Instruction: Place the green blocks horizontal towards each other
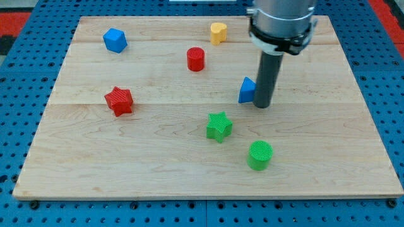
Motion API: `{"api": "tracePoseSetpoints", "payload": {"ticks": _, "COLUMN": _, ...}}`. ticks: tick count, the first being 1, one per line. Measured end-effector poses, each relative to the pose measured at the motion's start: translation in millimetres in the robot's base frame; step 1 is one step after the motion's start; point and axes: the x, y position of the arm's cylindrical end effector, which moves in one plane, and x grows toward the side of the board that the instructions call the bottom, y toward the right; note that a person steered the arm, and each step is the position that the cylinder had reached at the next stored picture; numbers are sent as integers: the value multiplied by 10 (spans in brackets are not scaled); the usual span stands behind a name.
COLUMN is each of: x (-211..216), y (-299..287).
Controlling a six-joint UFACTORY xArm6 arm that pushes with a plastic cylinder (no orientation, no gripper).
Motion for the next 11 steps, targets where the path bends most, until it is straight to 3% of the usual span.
{"api": "tracePoseSetpoints", "payload": {"ticks": 2, "x": 953, "y": 508}}
{"api": "tracePoseSetpoints", "payload": {"ticks": 3, "x": 1630, "y": 589}}
{"api": "tracePoseSetpoints", "payload": {"ticks": 5, "x": 1377, "y": -128}}
{"api": "tracePoseSetpoints", "payload": {"ticks": 7, "x": 845, "y": -81}}
{"api": "tracePoseSetpoints", "payload": {"ticks": 8, "x": 1187, "y": 244}}
{"api": "tracePoseSetpoints", "payload": {"ticks": 9, "x": 1155, "y": -113}}
{"api": "tracePoseSetpoints", "payload": {"ticks": 11, "x": 389, "y": -352}}
